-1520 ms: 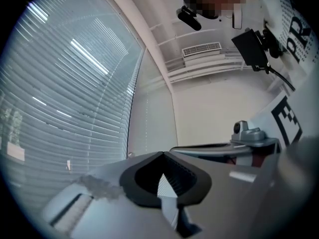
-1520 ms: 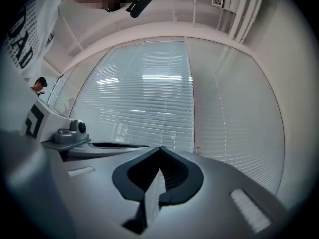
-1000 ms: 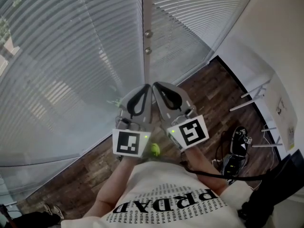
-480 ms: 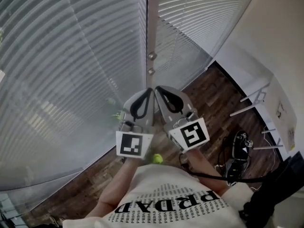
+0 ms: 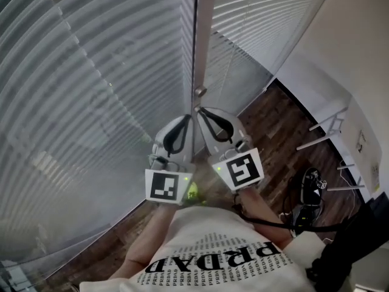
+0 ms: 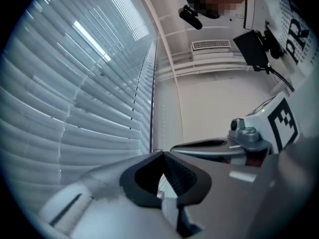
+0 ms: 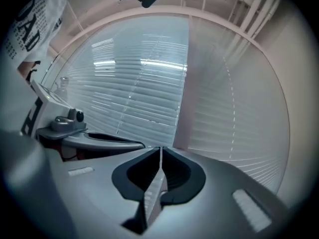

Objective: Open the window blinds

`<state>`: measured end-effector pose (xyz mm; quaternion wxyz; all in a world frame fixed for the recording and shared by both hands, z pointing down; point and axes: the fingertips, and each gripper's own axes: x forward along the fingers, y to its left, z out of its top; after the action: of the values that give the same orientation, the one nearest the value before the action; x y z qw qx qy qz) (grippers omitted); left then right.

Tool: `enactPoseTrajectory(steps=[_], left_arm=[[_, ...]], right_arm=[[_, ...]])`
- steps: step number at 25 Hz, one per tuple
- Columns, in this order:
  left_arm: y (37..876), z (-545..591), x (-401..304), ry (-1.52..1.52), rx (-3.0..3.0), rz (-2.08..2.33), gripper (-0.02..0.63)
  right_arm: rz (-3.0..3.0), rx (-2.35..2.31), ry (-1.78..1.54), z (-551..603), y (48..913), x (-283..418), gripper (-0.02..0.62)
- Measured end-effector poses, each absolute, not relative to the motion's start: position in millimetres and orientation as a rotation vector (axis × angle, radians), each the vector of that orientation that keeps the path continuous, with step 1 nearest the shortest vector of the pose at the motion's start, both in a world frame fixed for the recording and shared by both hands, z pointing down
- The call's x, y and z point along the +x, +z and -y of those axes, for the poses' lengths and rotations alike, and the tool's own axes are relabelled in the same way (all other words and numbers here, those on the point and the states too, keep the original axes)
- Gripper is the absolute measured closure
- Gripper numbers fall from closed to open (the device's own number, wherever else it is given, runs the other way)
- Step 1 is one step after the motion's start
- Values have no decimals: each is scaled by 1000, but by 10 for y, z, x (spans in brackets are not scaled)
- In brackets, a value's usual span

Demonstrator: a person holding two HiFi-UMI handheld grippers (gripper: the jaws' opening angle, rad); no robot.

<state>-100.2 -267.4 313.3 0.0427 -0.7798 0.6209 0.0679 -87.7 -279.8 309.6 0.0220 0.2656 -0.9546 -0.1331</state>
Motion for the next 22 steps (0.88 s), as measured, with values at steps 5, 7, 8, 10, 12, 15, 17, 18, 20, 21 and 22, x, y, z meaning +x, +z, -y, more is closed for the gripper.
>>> enactPoseTrajectory(steps=[5, 7, 8, 10, 12, 15, 17, 18, 20, 21, 22], left_arm=[[3312, 2819, -1048, 221, -2396, -1929, 614], [3368, 2835, -1066, 198, -2372, -1947, 614], [3369, 2846, -1074, 189, -2362, -1959, 614], [3339, 2859, -1078, 180, -2345, -1980, 614], [3288, 2884, -1081, 168, -2319, -1986, 614], [3261, 2940, -1078, 173, -2304, -1980, 614], [3285, 2948, -1066, 176, -2308, -1983, 614], [3295, 2951, -1067, 176, -2308, -1986, 614], [3300, 2957, -1074, 175, -2303, -1991, 614], [3303, 2958, -1074, 172, -2302, -1991, 614], [3308, 2960, -1072, 168, -2301, -1990, 614]], right_arm=[[2877, 838, -477, 3009, 3235, -877, 581], [2852, 840, -496, 3070, 3293, -883, 555], [2847, 838, -502, 3096, 3298, -888, 531], [2845, 836, -495, 3132, 3303, -894, 500], [2835, 841, -499, 3187, 3303, -900, 484], [2783, 836, -578, 3258, 3301, -917, 454], [2724, 810, -630, 3268, 3352, -939, 453], [2701, 797, -655, 3271, 3375, -958, 451], [2685, 782, -702, 3276, 3388, -1007, 453], [2687, 780, -720, 3279, 3385, -1026, 453], [2685, 780, -733, 3285, 3384, -1036, 453]])
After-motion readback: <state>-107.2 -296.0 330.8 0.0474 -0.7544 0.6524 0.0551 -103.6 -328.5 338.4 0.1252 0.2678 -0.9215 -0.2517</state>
